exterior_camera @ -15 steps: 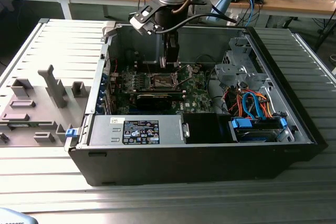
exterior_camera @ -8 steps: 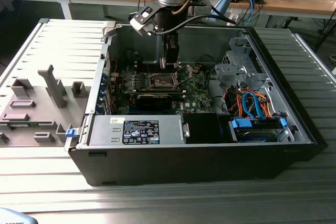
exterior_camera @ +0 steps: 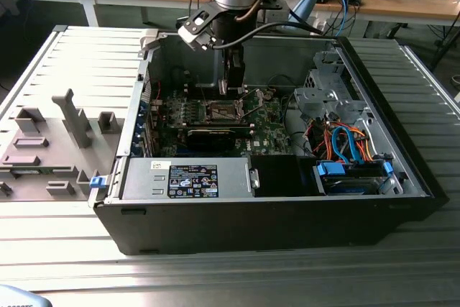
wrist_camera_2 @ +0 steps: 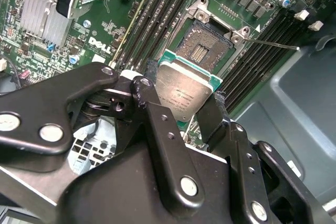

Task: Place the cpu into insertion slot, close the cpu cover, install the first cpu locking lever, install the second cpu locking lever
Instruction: 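Place the cpu into insertion slot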

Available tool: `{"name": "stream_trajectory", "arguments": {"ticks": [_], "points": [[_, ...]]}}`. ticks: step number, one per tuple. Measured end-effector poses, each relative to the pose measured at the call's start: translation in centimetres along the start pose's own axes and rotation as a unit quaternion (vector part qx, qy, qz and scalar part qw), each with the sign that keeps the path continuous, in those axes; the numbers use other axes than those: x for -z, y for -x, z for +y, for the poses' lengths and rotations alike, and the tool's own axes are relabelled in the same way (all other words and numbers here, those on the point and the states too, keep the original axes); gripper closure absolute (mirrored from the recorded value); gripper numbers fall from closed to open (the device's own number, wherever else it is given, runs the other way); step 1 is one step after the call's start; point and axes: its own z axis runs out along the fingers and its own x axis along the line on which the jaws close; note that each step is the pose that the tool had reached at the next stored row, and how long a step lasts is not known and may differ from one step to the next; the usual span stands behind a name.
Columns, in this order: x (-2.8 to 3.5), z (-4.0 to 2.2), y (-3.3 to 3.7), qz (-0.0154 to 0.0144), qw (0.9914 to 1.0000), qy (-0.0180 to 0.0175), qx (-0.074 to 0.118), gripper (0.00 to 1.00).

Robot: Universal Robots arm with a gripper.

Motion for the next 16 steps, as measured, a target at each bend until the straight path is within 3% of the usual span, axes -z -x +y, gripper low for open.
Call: {"name": "stream_trajectory", "arguments": {"ticks": [16], "points": [[-0.5,-0.02,-0.01,0.0,1.0,0.0,0.0,0.45]]}}
